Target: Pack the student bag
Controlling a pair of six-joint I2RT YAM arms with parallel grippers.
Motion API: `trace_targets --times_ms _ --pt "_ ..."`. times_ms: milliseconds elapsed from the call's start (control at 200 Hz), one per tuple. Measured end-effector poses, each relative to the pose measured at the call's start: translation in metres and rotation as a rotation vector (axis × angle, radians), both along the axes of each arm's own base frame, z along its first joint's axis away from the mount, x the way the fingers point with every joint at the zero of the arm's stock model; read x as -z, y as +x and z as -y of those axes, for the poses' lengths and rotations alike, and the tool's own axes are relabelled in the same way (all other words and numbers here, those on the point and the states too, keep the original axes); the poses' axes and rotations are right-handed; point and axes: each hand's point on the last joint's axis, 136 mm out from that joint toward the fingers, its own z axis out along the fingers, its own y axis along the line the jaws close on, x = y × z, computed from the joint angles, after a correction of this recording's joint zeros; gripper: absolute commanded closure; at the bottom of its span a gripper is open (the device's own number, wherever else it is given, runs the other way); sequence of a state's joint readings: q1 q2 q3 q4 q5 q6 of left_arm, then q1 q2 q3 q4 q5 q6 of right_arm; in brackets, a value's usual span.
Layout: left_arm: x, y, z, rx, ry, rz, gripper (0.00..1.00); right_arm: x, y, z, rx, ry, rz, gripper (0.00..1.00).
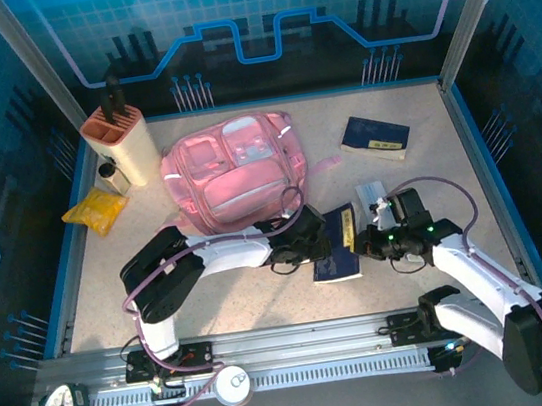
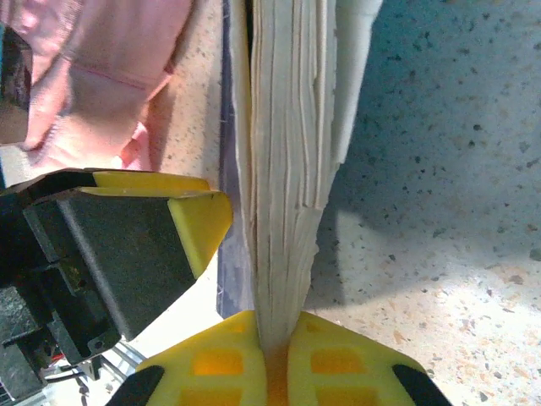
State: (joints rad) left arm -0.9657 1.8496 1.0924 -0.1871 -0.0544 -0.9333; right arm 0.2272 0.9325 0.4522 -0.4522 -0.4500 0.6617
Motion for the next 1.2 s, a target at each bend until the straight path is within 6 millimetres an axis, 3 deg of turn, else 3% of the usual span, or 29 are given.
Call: trace_targets --times_ms 80,175,330,540,725,911,1201 --pt "-0.015 0.003 -0.002 -0.005 -0.014 0.027 0.4 -0.009 0.002 0.001 0.012 0.028 0.026 0.98" --pt "-0.047 0.008 -0.006 -0.01 -0.072 0.079 0.36 -0.021 0.003 0.002 0.025 0.056 0.058 0.98" --pt "-0.094 0.019 -0.034 -0.06 -0.185 0.151 0.3 -0.058 0.009 -0.004 0.006 0.12 0.136 1.0" --pt "-0.119 0.03 -0.079 -0.135 -0.303 0.198 0.23 -0.108 0.02 -0.019 -0.045 0.221 0.232 1.0" --pt "-0.144 0.03 -0.086 -0.121 -0.427 0.241 0.22 -0.131 0.031 -0.033 -0.068 0.332 0.259 1.0" --pt "-0.172 0.029 -0.073 -0.064 -0.543 0.279 0.32 -0.144 0.04 -0.049 -0.097 0.416 0.266 1.0" --pt "-0.2 0.028 -0.066 -0.032 -0.658 0.305 0.65 -0.149 0.046 -0.054 -0.103 0.462 0.282 0.99"
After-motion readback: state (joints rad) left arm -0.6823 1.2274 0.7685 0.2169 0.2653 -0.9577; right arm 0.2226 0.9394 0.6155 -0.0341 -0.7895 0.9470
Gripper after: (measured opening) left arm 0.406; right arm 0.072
